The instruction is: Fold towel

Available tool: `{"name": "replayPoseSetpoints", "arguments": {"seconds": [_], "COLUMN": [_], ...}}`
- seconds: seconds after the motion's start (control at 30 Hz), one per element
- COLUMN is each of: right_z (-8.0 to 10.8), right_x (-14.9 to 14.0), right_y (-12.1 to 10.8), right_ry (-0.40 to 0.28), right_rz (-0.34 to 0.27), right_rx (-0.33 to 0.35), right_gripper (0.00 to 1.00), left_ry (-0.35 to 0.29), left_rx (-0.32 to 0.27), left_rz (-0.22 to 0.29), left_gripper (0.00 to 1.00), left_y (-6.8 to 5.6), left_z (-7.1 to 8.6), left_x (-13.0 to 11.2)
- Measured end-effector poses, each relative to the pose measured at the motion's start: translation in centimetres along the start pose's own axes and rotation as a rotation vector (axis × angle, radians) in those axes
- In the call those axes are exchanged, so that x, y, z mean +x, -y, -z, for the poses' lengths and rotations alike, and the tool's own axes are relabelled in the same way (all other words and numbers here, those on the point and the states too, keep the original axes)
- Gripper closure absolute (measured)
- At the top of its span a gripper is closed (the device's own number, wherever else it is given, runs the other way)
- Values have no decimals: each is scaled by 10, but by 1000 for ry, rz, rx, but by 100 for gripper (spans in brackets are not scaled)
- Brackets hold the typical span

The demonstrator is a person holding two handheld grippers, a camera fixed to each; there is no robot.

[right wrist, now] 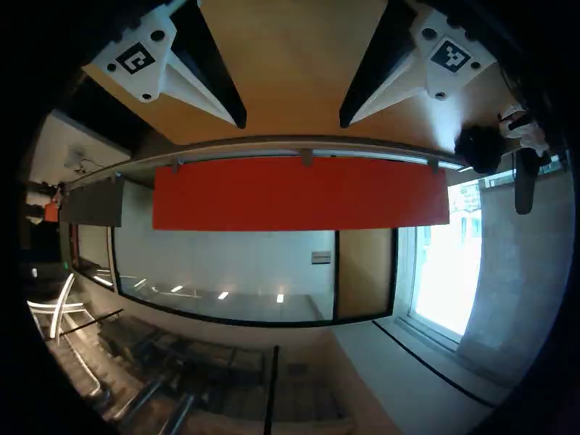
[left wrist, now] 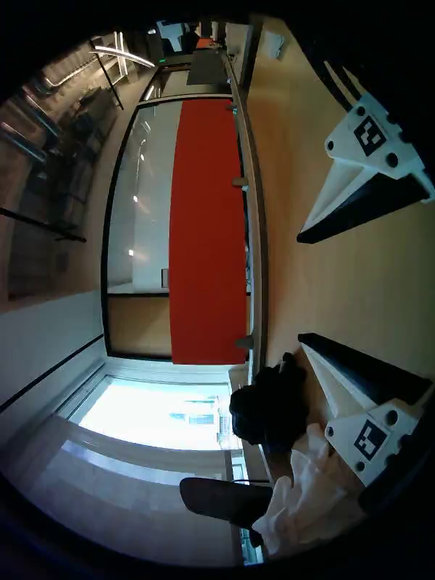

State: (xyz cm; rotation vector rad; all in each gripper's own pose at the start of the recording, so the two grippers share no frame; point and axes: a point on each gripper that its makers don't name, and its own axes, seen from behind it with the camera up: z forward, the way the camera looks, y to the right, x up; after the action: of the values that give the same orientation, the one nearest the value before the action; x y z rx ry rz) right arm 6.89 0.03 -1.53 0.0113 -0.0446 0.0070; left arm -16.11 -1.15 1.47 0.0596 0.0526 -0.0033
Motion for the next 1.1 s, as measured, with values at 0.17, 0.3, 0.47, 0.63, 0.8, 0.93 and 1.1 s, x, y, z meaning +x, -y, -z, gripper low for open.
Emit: {"name": "replayPoseSetpoints", "arguments": {"seconds": [0.17,0.3,0.47,0.63,0.8,0.93,1.1], "right_z": [-3,-6,-8,-9,-9,-10,-13], "right_x": [5,12,18,10,-6,-24,-49], "right_y": [2,0,-4,-11,-21,-27,-29], "right_ry": [-15,-30,-62,-64,-67,-69,-67], "right_rz": [7,15,26,28,12,-18,-37], "right_rx": [10,9,2,-4,-20,-25,-24], "right_gripper": [1,1,1,1,1,1,1], "left_ry": [1,1,1,1,1,1,1], "left_rx": [0,1,1,0,0,0,0], "left_rz": [0,0,0,0,0,0,1], "left_gripper": [5,4,4,4,4,4,4], "left_y": [0,0,0,0,0,0,0], "left_z": [0,0,-1,0,0,0,0], "left_x": [0,0,0,-1,-1,-1,-1]}}
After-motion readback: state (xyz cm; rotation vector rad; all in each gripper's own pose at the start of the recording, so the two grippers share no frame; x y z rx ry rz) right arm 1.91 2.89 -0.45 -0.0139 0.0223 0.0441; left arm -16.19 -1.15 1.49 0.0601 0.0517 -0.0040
